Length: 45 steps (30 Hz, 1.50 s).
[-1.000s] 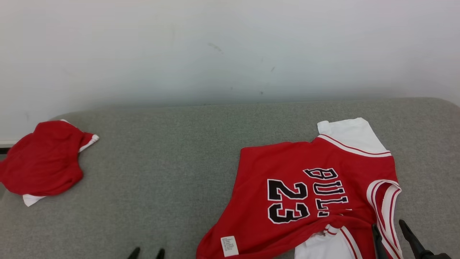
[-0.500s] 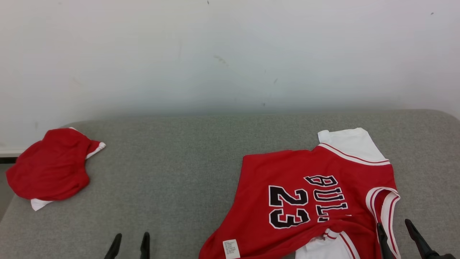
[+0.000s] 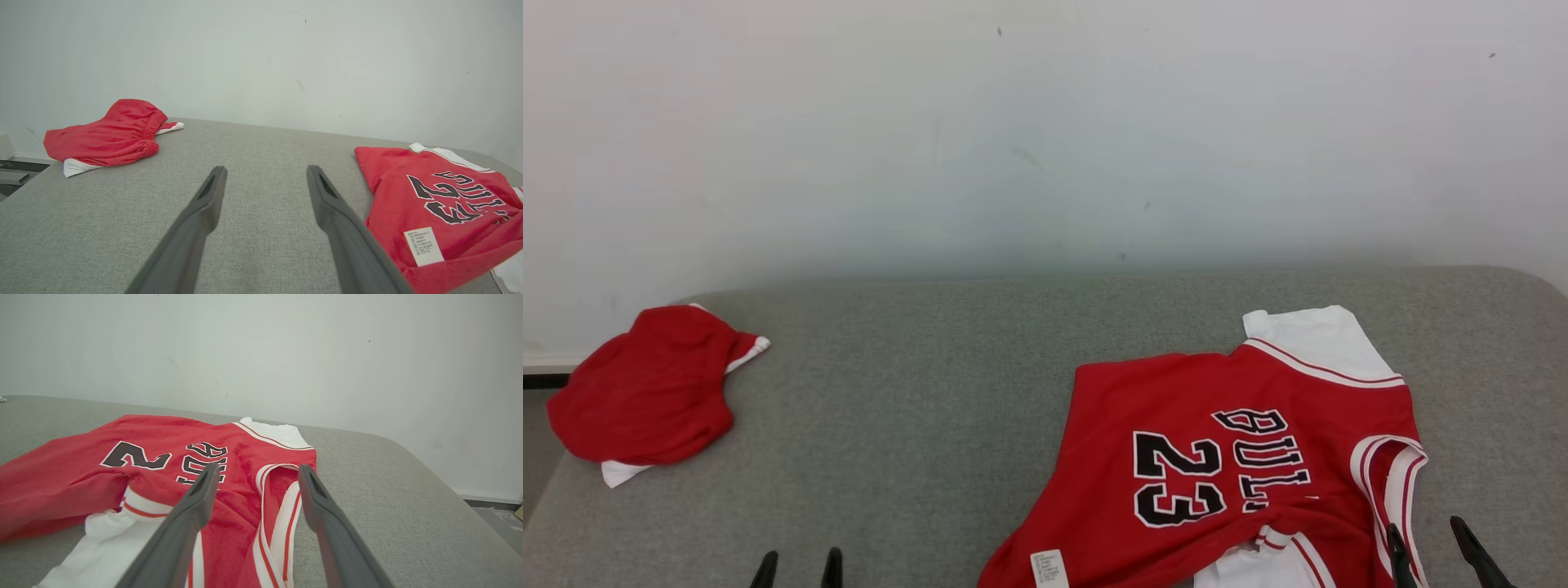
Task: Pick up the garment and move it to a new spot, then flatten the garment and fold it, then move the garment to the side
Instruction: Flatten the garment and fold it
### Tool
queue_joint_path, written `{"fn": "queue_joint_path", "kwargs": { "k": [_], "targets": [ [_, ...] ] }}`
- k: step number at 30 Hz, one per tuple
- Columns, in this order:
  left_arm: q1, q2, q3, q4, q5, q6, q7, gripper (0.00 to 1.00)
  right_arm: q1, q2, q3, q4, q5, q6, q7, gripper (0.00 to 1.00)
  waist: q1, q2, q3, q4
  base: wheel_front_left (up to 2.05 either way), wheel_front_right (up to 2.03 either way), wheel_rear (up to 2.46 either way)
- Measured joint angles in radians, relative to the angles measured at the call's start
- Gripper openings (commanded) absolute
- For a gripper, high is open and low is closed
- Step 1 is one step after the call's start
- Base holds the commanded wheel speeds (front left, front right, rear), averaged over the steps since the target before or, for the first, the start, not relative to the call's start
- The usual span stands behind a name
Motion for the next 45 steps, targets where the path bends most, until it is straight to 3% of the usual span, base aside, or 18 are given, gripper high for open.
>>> {"fn": "queue_joint_path", "kwargs": {
  "k": [17,23,29,35,39,45],
  "targets": [
    [-0.015,-0.02,0.014,0.012,0.036,-0.03,0.0,1.0,-0.001,0.014,-0.005,-0.006,-0.005,0.0,0.0,1.0,0.0,0.0,0.013,-0.003,0.0,0.0,0.0],
    [-0.024,-0.013,-0.023,0.025,0.001,-0.031,0.0,1.0,-0.003,0.014,0.005,-0.052,-0.003,0.0,0.0,1.0,0.0,0.0,0.014,-0.002,0.0,0.0,0.0],
    [-0.032,0.101,-0.175,0.043,-0.034,-0.031,0.039,1.0,-0.004,-0.07,0.142,-0.103,-0.013,0.0,0.011,1.0,0.0,0.0,0.01,-0.003,0.0,0.0,0.0],
    [-0.044,0.216,-0.336,-0.016,-0.12,-0.033,0.187,1.0,0.015,-0.2,0.37,-0.132,0.019,0.0,0.18,1.0,0.0,0.0,0.024,-0.003,0.0,0.0,0.0],
    [-0.07,0.258,-0.399,-0.031,-0.144,-0.033,0.239,1.0,0.021,-0.242,0.487,-0.126,0.095,0.0,0.257,1.0,0.0,0.0,0.041,-0.003,0.0,0.0,0.0],
    [-0.105,0.262,-0.485,-0.025,-0.186,-0.033,0.263,1.0,-0.007,-0.254,0.598,-0.067,0.129,0.0,0.28,1.0,0.0001,0.0,0.066,-0.006,0.0,0.0,0.0]
  ]
}}
